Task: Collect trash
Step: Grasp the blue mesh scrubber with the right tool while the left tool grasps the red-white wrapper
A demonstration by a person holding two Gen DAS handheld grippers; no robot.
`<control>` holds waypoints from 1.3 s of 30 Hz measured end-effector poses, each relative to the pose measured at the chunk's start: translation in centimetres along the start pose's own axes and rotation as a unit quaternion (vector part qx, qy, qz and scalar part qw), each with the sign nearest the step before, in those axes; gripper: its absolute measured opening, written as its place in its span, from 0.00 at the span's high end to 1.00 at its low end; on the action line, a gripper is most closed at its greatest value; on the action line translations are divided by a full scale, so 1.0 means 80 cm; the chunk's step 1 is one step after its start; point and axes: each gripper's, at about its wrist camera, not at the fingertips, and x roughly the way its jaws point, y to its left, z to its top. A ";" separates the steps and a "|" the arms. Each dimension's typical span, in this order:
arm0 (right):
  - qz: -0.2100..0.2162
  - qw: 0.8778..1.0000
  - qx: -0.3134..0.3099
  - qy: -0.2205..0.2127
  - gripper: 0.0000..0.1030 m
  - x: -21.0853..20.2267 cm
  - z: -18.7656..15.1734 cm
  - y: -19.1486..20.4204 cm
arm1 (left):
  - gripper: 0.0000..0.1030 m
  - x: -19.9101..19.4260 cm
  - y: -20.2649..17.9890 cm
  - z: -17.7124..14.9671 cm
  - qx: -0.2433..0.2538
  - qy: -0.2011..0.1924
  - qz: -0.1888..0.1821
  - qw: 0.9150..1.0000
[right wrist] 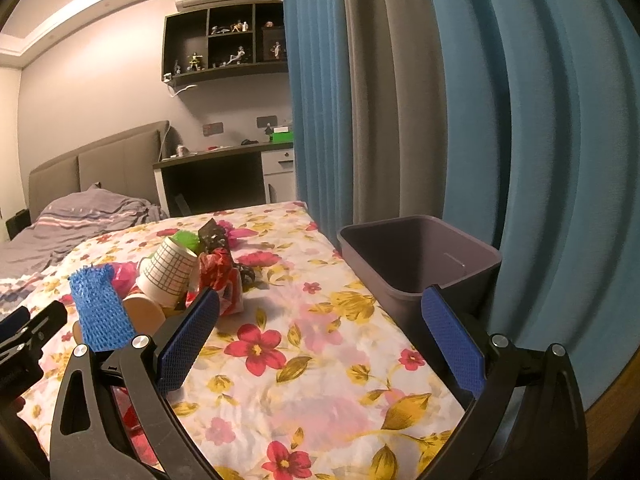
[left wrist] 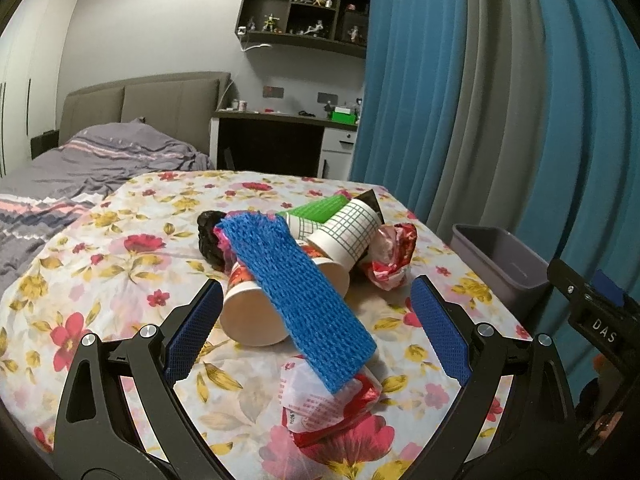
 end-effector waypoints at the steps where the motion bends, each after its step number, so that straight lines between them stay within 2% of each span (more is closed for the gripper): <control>1: 0.003 1.000 -0.001 0.001 0.05 0.001 0.000 0.001 | 0.09 0.002 0.002 -0.001 0.000 0.002 0.000 1.000; 5: 0.027 1.000 -0.012 0.005 0.05 0.001 -0.004 0.015 | 0.09 -0.001 0.017 -0.006 -0.005 0.001 0.006 1.000; 9: 0.066 0.997 -0.030 0.008 0.05 0.004 -0.010 0.042 | 0.09 -0.008 0.040 -0.004 -0.015 -0.008 0.030 0.999; 14: 0.133 0.989 -0.056 0.020 0.09 0.007 -0.020 0.094 | 0.09 -0.021 0.083 0.004 -0.031 -0.027 0.097 0.994; 19: 0.188 0.978 -0.083 0.047 0.14 0.016 -0.036 0.154 | 0.09 -0.026 0.129 0.010 -0.063 -0.027 0.138 0.988; 22: 0.203 0.972 -0.100 0.056 0.27 0.021 -0.042 0.185 | 0.09 -0.027 0.146 0.009 -0.072 -0.025 0.152 0.986; 27: 0.212 0.965 -0.129 0.081 0.36 0.033 -0.054 0.219 | 0.09 -0.028 0.167 0.007 -0.081 -0.024 0.155 0.984; 33: 0.187 0.965 -0.159 0.091 0.48 0.052 -0.065 0.235 | 0.09 -0.025 0.173 0.004 -0.085 -0.022 0.147 0.985; 36: 0.181 0.964 -0.167 0.099 0.60 0.058 -0.070 0.239 | 0.09 -0.024 0.173 0.002 -0.084 -0.023 0.143 0.986; 38: 0.180 0.963 -0.172 0.105 0.75 0.063 -0.072 0.240 | 0.09 -0.022 0.170 0.001 -0.084 -0.020 0.137 0.987; 39: 0.180 0.963 -0.171 0.107 0.78 0.065 -0.072 0.240 | 0.09 -0.021 0.169 0.000 -0.083 -0.019 0.135 0.987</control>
